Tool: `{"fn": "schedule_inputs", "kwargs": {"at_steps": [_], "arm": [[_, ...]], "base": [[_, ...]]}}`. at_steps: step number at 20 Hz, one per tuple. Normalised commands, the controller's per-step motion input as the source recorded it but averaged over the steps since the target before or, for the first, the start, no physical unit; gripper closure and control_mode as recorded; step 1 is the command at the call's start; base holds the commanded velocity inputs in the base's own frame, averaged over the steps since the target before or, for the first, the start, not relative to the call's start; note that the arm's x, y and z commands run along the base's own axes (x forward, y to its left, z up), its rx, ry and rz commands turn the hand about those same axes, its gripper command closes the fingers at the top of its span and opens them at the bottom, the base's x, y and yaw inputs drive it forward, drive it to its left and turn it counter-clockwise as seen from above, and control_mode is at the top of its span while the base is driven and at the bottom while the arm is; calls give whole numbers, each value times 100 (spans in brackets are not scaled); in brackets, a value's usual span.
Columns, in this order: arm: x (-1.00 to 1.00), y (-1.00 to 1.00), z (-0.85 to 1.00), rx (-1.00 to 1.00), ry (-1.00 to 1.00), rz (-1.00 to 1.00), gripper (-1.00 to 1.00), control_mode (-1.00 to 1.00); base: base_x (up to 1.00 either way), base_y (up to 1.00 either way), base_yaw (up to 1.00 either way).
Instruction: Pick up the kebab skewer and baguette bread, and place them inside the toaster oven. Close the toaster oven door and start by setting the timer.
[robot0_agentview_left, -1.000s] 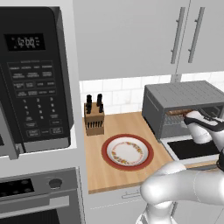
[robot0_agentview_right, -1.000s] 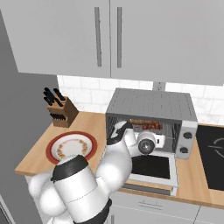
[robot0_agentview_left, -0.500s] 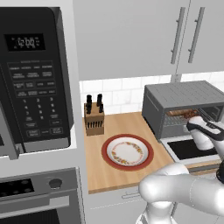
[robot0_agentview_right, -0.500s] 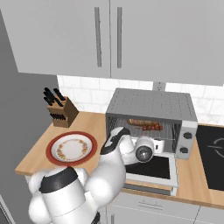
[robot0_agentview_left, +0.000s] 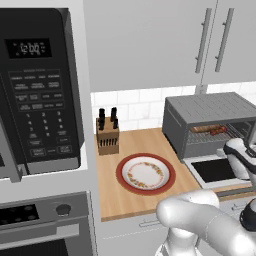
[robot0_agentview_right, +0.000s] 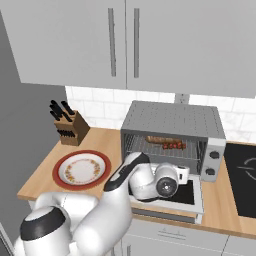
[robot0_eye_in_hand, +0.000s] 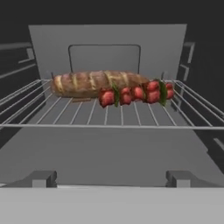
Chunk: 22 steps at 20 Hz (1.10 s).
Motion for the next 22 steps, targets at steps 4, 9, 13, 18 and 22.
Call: {"fn": "schedule_inputs", "kwargs": {"at_steps": [4, 9, 13, 18, 22], "arm": [[-44, -18, 8, 4, 0, 6, -100, -100], [-51, -21, 4, 5, 0, 7, -100, -100], [-60, -22, 0, 4, 0, 9, -100, -100], [-60, -17, 0, 3, 1, 9, -100, -100], [-54, -11, 0, 0, 6, 13, -100, -100]], "base": [[0, 0, 0], [0, 0, 0], [0, 0, 0], [0, 0, 0], [0, 0, 0]]}}
